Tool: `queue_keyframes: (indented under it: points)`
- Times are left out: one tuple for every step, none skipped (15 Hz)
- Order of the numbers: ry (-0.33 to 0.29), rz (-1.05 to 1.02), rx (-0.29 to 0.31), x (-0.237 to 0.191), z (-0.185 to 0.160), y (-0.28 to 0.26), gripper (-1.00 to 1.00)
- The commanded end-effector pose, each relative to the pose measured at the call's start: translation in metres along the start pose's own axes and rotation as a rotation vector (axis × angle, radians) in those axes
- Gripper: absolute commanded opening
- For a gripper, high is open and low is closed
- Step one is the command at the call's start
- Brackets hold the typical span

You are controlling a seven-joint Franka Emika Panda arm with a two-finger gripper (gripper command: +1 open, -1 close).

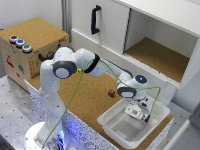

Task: Go towards the pink block and pick it up

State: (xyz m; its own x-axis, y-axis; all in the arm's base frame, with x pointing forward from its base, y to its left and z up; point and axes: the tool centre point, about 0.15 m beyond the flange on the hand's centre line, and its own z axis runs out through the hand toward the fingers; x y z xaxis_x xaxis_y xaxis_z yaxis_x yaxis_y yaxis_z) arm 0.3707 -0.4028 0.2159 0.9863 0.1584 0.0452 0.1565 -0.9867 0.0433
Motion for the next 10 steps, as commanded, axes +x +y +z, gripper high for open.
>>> queue_keyframes:
  points:
    - [-0.010,0.039,0.009,0.023,0.027,0.005,-1.00]
    - [0.001,0.047,-0.002,0.026,0.027,0.003,-1.00]
    - [0.011,0.056,-0.014,0.030,0.026,0.000,-1.00]
    - [0.024,0.064,-0.026,0.034,0.023,-0.004,-1.00]
    - [0.036,0.077,-0.030,0.036,0.018,-0.009,-1.00]
    - [0.042,0.084,-0.035,0.036,0.013,-0.015,-1.00]
    - [0.055,0.092,-0.038,0.035,0.004,-0.022,-1.00]
    - [0.071,0.098,-0.045,0.034,-0.007,-0.030,-1.00]
    - [0.090,0.111,-0.047,0.033,-0.022,-0.040,-1.00]
    - [0.109,0.126,-0.048,0.032,-0.035,-0.049,-1.00]
